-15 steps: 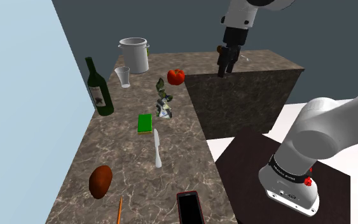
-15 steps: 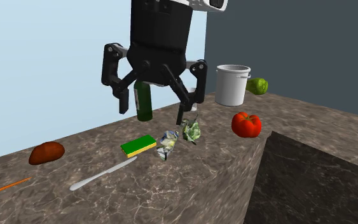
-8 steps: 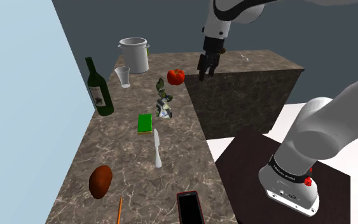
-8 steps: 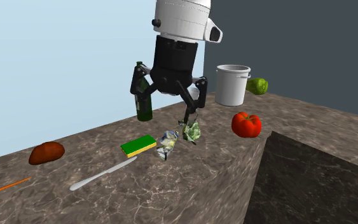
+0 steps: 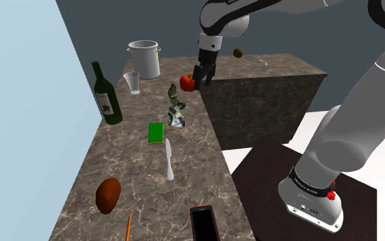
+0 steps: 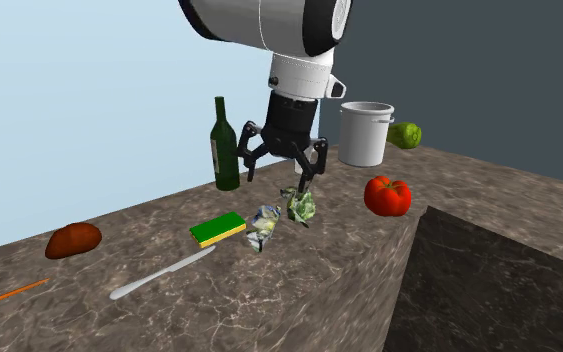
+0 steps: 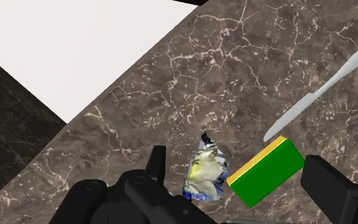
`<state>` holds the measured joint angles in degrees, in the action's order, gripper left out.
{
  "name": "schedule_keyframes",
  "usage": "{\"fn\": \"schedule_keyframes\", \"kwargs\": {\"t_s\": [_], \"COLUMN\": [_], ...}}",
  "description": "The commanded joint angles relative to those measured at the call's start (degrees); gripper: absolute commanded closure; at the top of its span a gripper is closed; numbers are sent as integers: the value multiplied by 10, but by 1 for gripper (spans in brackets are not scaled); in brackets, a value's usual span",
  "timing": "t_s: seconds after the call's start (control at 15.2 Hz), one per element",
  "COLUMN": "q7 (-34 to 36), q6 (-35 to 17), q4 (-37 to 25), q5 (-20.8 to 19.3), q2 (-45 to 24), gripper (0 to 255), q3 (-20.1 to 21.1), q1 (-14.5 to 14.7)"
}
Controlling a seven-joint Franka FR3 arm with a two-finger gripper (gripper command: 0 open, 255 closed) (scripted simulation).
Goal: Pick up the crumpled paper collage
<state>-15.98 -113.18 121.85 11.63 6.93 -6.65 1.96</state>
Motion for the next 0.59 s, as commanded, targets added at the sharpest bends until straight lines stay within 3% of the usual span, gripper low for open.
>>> {"fn": "schedule_keyframes", "kwargs": {"t_s": [0.0,0.53], "q7": [-5,-27], "q6": [-9,-17], "q4": [-35,-206], "q5": [9,43], "q2": [-46,-231], "gripper": [0,0], "q3": [0,3], "q1": [2,-2]}}
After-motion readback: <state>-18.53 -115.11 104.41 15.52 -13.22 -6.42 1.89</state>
